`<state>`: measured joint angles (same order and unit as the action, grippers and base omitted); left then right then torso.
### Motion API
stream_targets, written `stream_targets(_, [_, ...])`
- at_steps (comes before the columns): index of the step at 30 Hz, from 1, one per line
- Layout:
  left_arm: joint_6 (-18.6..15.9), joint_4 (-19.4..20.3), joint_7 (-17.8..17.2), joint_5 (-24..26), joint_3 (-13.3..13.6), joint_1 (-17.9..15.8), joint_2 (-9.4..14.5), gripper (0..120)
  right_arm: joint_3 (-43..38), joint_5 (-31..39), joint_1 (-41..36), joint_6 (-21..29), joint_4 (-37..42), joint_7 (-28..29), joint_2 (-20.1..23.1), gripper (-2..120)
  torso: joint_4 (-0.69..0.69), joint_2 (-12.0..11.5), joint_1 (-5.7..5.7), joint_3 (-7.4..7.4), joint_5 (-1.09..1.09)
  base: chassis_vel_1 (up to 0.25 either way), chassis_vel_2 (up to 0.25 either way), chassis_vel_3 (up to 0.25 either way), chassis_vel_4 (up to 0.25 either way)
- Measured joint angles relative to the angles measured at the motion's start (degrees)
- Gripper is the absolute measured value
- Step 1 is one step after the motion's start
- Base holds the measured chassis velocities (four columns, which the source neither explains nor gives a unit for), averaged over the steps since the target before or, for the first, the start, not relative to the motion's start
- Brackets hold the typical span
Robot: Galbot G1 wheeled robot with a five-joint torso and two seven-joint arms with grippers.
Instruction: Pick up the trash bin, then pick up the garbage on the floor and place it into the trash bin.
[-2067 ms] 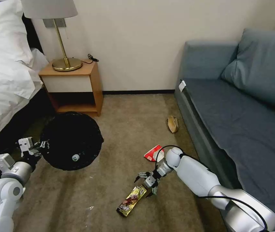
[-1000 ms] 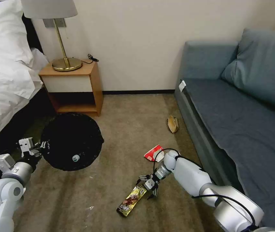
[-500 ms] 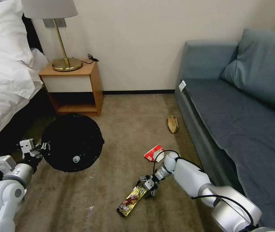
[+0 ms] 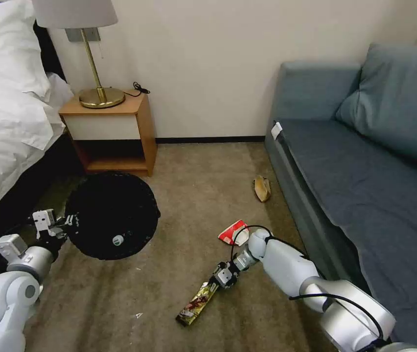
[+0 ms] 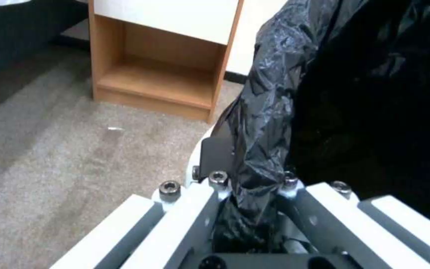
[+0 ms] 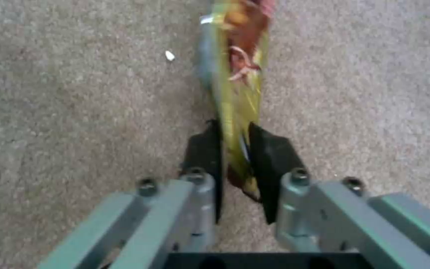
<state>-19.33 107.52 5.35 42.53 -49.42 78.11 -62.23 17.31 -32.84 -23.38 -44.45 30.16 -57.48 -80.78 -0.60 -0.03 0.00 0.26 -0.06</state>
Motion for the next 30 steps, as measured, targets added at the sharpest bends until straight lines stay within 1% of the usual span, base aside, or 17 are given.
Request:
stream_targets(1, [0.0,0.0,0.0,0.0,0.0,0.0,0.0,2,0.0,0.0,0.0,0.0,0.0,0.0,0.0,13,0.0,0.0,0.0,0.0,0.0,0.0,0.0,0.0,0.0])
stream_targets(3, [0.0,0.02,-0.16,0.0,0.1,-0.04,0.05,2,-0.09,1.12,0.04,0.09,0.12,-0.35,0.21,3,0.0,0.0,0.0,0.0,0.0,0.0,0.0,0.0,0.0])
stream_targets(5, [0.0,0.03,-0.21,0.0,0.13,-0.04,0.06,2,-0.15,1.3,0.04,0.09,0.19,-0.42,0.27,0,0.0,0.0,0.0,0.0,0.0,0.0,0.0,0.0,0.0])
stream_targets(15, [0.0,-0.03,-0.39,0.01,0.22,0.15,0.19,2,-2.87,5.74,-0.46,0.6,1.98,-1.71,1.94,0,0.01,0.0,0.0,0.0,0.01,0.0,0.0,0.0,0.0])
stream_targets(16, [0.0,-0.05,-0.42,0.07,0.22,0.22,0.25,2,-3.85,7.21,-0.33,0.93,2.72,-2.08,2.82,0,0.01,0.0,0.0,0.01,0.02,0.0,0.0,0.0,0.0])
stream_targets(17, [-0.01,-0.17,-0.53,0.2,0.25,0.19,0.33,2,-5.19,10.23,-0.03,1.88,4.55,-2.48,4.8,0,0.01,0.0,0.0,0.0,0.0,0.0,0.0,0.0,0.0])
stream_targets(18, [-0.01,-0.17,-0.53,0.2,0.25,0.19,0.33,2,-5.19,10.23,-0.03,1.88,4.55,-2.48,4.8,0,0.01,0.0,0.0,0.0,0.0,0.0,0.0,0.0,0.0])
stream_targets(19, [-0.01,-0.43,-0.66,0.28,0.34,0.0,0.38,2,-6.28,13.32,-0.23,3.09,7.19,-2.75,7.08,0,0.02,0.0,0.0,0.01,0.01,0.0,0.0,0.0,0.0])
stream_targets(21, [-0.01,-0.51,-0.69,0.29,0.37,-0.04,0.39,2,-6.61,13.85,-0.34,3.33,7.8,-2.76,7.6,0,0.01,0.0,0.0,0.01,0.03,0.0,0.0,0.0,0.0])
stream_targets(23, [-0.02,-0.93,-0.87,0.37,0.43,-0.27,0.56,2,-9.72,16.92,-1.29,4.29,11.79,-2.83,11.77,0,0.01,0.0,0.0,0.0,-0.02,0.0,0.0,0.0,0.0])
stream_targets(24, [-0.02,-0.93,-0.87,0.37,0.43,-0.27,0.56,2,-9.72,16.92,-1.29,4.29,11.79,-2.83,11.77,0,0.01,0.0,0.0,0.0,-0.02,0.0,0.0,0.0,0.0])
stream_targets(25, [-0.01,-1.09,-0.88,0.43,0.46,-0.33,0.69,2,-11.06,18.2,-1.98,4.6,13.39,-2.66,14.02,0,0.01,0.0,0.0,0.0,0.0,0.0,0.0,0.0,0.0])
stream_targets(26, [-0.02,-1.3,-0.93,0.51,0.53,-0.47,0.97,2,-12.95,21.01,-3.31,5.21,15.58,-1.67,17.66,0,-0.01,0.0,0.0,0.0,0.02,0.0,0.0,0.0,0.0])
stream_targets(27, [-0.02,-1.3,-0.93,0.51,0.53,-0.47,0.97,2,-12.95,21.01,-3.31,5.21,15.58,-1.67,17.66,0,-0.01,0.0,0.0,0.0,0.02,0.0,0.0,0.0,0.0])
stream_targets(28, [-0.02,-1.52,-1.0,0.78,0.55,-0.68,1.25,2,-14.47,27.27,-5.16,6.74,18.52,0.22,21.72,0,-0.06,0.0,0.0,0.0,0.0,0.0,0.0,0.0,0.0])
stream_targets(29, [-0.01,-1.71,-1.06,1.06,0.54,-0.84,1.45,2,-15.35,31.64,-6.4,7.98,20.87,1.53,23.85,0,-0.06,0.0,0.0,0.0,0.01,0.0,0.0,0.0,0.0])
stream_targets(30, [-0.01,-1.71,-1.06,1.06,0.54,-0.84,1.45,2,-15.35,31.64,-6.4,7.98,20.87,1.53,23.85,0,-0.06,0.0,0.0,0.0,0.01,0.0,0.0,0.0,0.0])
